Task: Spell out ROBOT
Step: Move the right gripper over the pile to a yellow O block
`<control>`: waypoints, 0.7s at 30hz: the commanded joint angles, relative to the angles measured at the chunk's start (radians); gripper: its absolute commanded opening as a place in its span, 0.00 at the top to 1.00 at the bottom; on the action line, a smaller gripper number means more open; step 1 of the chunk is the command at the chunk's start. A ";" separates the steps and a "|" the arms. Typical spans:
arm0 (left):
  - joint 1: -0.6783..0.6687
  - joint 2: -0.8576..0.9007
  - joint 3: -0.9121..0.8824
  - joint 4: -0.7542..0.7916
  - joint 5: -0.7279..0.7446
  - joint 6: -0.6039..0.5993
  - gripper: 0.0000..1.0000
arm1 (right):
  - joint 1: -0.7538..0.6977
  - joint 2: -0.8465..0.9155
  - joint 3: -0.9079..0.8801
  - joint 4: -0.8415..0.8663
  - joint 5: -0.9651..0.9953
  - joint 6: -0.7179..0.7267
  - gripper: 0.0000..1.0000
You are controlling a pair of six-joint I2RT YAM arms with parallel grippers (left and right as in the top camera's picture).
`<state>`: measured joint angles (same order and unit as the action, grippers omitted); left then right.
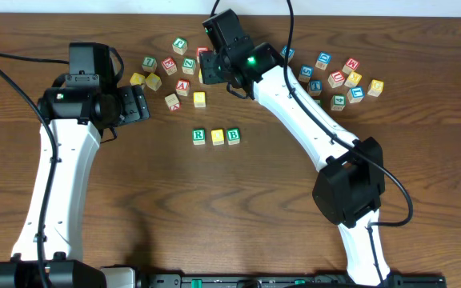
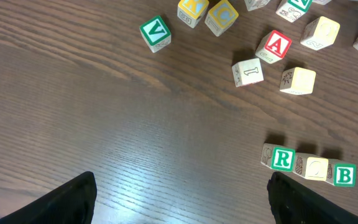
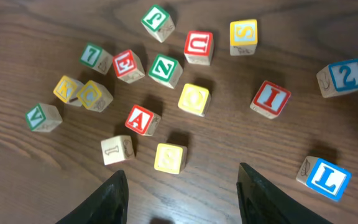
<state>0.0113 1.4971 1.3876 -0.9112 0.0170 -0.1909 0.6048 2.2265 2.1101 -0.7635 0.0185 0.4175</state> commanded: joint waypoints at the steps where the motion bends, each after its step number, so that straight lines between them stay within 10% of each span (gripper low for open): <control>1: 0.002 0.007 0.015 -0.006 -0.001 -0.013 0.13 | -0.029 -0.024 0.014 -0.038 -0.011 0.014 0.50; 21: 0.003 0.007 0.015 -0.008 -0.002 -0.013 0.13 | -0.274 -0.114 0.031 -0.423 -0.010 -0.042 0.50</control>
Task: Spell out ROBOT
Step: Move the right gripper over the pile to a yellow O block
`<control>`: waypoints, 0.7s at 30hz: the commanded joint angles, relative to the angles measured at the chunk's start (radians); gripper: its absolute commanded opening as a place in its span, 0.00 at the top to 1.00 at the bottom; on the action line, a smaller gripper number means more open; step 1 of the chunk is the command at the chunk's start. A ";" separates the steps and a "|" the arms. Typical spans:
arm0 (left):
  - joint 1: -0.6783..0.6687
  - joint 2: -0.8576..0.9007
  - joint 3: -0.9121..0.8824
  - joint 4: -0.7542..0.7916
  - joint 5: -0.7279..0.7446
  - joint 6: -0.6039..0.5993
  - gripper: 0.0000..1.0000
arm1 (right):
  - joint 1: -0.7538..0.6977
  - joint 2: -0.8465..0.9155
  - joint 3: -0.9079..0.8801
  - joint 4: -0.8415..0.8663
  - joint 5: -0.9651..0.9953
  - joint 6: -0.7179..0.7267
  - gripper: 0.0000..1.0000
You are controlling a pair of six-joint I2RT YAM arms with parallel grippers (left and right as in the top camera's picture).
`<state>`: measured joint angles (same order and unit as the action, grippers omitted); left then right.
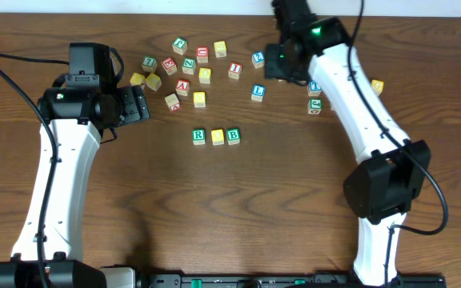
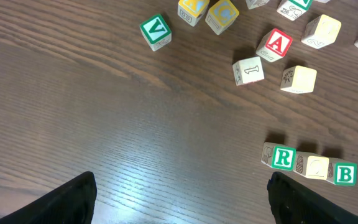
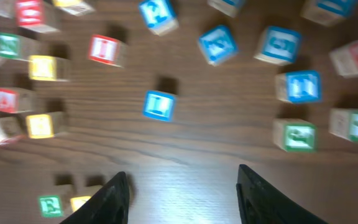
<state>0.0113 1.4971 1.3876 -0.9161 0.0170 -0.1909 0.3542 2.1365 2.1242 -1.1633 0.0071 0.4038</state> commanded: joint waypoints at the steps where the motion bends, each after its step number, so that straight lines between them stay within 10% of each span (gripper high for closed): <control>1: 0.003 0.007 0.015 -0.003 -0.002 -0.013 0.13 | -0.035 -0.024 0.016 -0.039 0.002 -0.029 0.50; 21: 0.003 0.007 0.015 0.021 -0.001 -0.013 0.13 | 0.006 -0.023 0.019 0.093 -0.131 -0.054 0.41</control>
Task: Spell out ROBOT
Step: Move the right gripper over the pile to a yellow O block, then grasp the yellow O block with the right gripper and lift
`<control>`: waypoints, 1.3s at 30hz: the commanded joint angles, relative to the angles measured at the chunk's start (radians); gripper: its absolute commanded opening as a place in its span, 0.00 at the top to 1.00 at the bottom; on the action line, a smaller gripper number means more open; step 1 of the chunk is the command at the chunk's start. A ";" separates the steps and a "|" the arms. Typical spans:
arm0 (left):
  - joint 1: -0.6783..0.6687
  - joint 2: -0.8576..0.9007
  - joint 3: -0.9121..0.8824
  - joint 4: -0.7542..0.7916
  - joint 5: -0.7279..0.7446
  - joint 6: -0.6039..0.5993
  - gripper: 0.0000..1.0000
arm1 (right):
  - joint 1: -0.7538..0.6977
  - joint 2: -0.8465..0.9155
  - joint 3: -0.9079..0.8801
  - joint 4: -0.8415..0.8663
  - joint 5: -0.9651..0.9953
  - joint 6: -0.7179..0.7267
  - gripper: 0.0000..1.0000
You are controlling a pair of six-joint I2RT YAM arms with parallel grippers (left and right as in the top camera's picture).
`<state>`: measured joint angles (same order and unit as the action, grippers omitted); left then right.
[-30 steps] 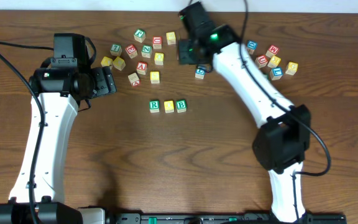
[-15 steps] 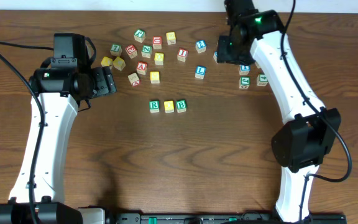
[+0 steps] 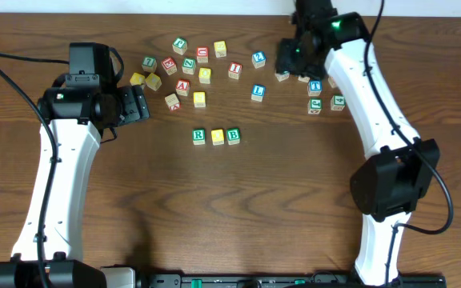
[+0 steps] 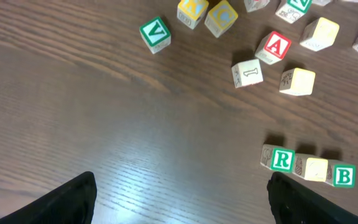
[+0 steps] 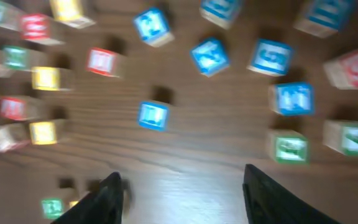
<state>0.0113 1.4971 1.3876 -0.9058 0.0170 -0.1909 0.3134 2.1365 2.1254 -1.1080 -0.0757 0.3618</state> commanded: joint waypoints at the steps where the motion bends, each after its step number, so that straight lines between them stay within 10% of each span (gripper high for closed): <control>1: 0.003 0.006 0.015 0.018 -0.001 -0.013 0.13 | 0.065 -0.019 0.022 0.067 -0.047 -0.012 0.41; 18: 0.005 0.007 0.015 0.024 -0.026 -0.012 0.13 | 0.260 0.295 0.203 0.431 0.071 0.027 0.28; 39: 0.005 0.007 0.015 -0.015 -0.035 -0.013 0.13 | 0.317 0.495 0.210 0.598 0.217 0.050 0.40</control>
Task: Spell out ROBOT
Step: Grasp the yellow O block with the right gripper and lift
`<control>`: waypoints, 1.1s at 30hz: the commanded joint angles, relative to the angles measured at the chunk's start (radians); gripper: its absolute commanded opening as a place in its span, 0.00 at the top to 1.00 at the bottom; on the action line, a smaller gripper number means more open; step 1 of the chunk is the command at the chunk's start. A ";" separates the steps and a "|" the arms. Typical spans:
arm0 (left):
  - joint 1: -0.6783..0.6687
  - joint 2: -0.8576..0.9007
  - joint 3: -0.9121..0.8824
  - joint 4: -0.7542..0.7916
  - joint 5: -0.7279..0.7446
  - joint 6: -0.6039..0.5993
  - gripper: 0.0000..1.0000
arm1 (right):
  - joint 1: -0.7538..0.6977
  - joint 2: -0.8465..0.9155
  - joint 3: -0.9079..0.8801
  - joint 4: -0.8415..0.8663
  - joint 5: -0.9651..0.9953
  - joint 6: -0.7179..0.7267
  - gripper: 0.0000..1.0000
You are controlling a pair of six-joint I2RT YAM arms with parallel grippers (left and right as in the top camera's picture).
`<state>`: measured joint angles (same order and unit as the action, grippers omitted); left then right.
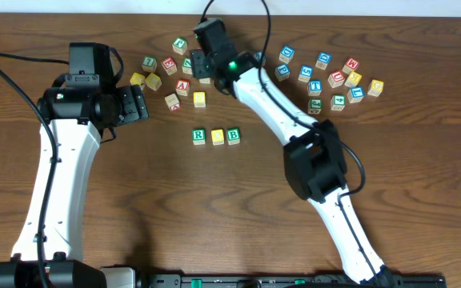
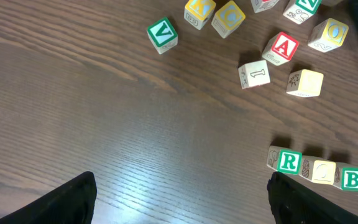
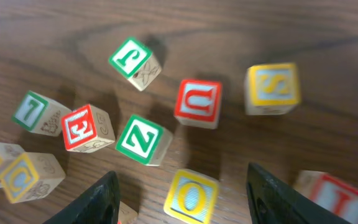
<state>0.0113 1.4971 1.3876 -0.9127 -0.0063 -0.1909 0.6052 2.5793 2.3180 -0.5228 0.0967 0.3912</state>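
The row R (image 1: 198, 136), O (image 1: 218, 136), B (image 1: 233, 135) stands mid-table; the left wrist view shows it at lower right, starting with R (image 2: 288, 160). My right gripper (image 3: 188, 208) is open over the upper-left cluster, with a loose yellow O block (image 3: 190, 198) between its fingers and not touched. Around it lie Z (image 3: 143, 140), U (image 3: 198, 102), S (image 3: 272, 89), E (image 3: 87, 127) and J (image 3: 135, 60). My left gripper (image 2: 179, 211) is open over bare wood, left of the row. A blue T block (image 1: 316, 86) lies in the right cluster.
Loose blocks V (image 2: 162, 34), A (image 2: 281, 46), a "1" block (image 2: 253, 73) and a plain yellow block (image 2: 304, 82) lie between the cluster and the row. A second cluster (image 1: 334, 76) sits at the upper right. The right arm (image 1: 278, 104) crosses above the row's right end.
My right gripper was over the blue blocks of the right cluster; now it is over the left cluster, close above the yellow O. The left gripper has barely shifted.
My right gripper was open high over the left cluster, then over the middle, then over the right cluster of blue blocks. Now it is back over the left cluster, lower, straddling the yellow O. The R-O-B row and left arm stayed put.
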 commanded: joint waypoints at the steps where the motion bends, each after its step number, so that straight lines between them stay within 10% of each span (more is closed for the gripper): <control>1: 0.005 0.007 0.015 -0.011 -0.012 -0.013 0.13 | 0.029 0.058 0.018 0.021 0.056 0.020 0.40; 19: 0.005 0.006 0.015 -0.018 -0.012 -0.013 0.13 | 0.038 0.107 0.017 0.062 0.163 0.068 0.39; 33: 0.005 0.006 0.010 -0.018 -0.012 -0.013 0.13 | 0.035 0.109 0.019 0.047 0.159 0.074 0.67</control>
<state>0.0113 1.4971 1.3876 -0.9249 -0.0063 -0.1909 0.6426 2.6751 2.3180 -0.4728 0.2432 0.4625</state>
